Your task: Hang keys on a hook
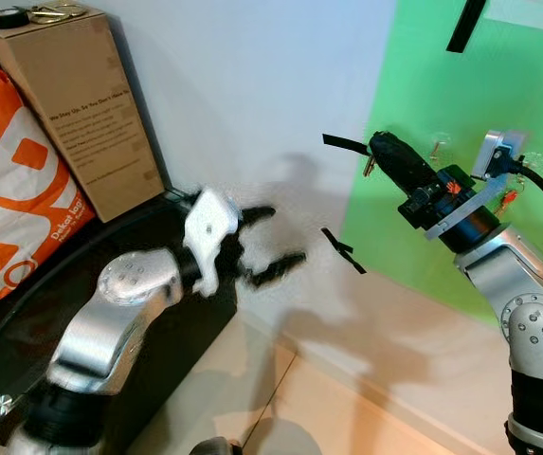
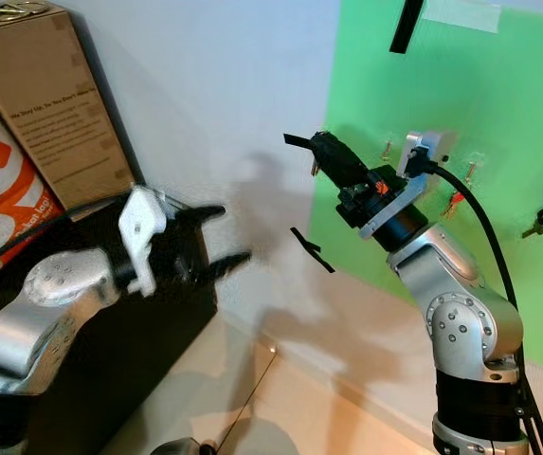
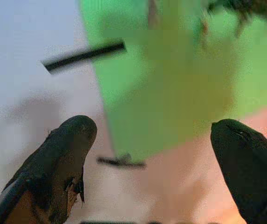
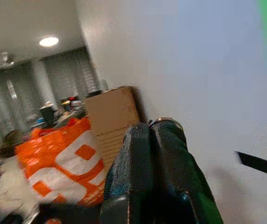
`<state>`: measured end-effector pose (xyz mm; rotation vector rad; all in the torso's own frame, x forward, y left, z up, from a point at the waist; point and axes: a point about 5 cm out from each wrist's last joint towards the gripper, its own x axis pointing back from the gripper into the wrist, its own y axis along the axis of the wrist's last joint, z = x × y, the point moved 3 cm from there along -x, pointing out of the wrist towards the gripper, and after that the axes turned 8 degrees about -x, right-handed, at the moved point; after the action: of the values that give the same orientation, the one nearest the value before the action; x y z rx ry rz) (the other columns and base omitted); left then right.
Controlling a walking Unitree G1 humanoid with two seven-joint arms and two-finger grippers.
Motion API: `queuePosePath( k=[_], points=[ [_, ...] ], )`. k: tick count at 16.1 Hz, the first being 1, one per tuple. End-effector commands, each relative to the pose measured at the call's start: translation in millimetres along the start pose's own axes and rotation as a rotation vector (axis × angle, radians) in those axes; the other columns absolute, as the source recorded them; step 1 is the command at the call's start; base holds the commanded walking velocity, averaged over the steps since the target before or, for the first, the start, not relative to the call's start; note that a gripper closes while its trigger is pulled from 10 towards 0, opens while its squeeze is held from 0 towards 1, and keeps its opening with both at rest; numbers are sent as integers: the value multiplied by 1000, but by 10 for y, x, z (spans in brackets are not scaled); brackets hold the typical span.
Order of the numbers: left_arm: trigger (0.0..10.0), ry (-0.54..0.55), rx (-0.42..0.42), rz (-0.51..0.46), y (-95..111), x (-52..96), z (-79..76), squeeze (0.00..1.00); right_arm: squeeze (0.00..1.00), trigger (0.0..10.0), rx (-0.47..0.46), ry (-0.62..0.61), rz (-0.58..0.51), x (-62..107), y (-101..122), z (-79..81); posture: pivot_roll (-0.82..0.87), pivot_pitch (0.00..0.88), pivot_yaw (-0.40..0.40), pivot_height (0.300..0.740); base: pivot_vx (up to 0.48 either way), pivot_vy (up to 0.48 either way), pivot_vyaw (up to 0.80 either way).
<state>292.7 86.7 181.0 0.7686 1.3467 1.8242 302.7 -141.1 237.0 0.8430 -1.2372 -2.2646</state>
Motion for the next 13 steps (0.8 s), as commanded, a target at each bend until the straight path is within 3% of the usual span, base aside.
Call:
queuePosePath(
  k=[1, 2, 3, 4, 9, 10, 11, 12, 13],
  points=[
    [10000, 24, 19, -44, 68, -18, 73, 0, 0, 10000, 1, 83, 27, -5, -1, 138, -14, 0, 48, 740, 0, 0, 0],
    [10000, 4, 48, -86, 98, -47, 66, 506, 0, 10000, -5, 121, 54, 1, -37, 195, -15, 0, 49, 740, 0, 0, 0],
    [10000, -14, 69, -95, 96, -79, 68, 898, 0, 10000, -9, 159, 84, 10, -76, 252, -15, 0, 49, 740, 0, 0, 0],
    [10000, -39, 70, -102, 99, -118, 64, 1000, 0, 10000, -18, 193, 104, 22, -105, 306, -17, 0, 48, 740, 0, 0, 0],
    [10000, -207, 75, -154, 200, -278, 21, 1000, 0, 10000, -47, 287, 156, 77, -148, 450, -31, 0, 53, 740, 0, 0, 0],
    [10000, -237, 68, -164, 229, -296, 1, 875, 0, 10000, -48, 290, 161, 82, -153, 455, -35, 0, 56, 740, 0, 0, 0],
    [6667, -302, 72, -189, 294, -322, -43, 376, 0, 10000, -48, 294, 164, 91, -160, 465, -39, 0, 61, 740, 0, 0, 0],
    [824, -325, 76, -200, 313, -327, -52, 31, 0, 10000, -50, 296, 165, 96, -159, 469, -41, 0, 63, 740, 0, 0, 0],
    [0, -342, 89, -208, 319, -332, -54, 0, 0, 10000, -53, 302, 167, 103, -158, 481, -42, 0, 63, 740, 0, 0, 0]
  ],
)
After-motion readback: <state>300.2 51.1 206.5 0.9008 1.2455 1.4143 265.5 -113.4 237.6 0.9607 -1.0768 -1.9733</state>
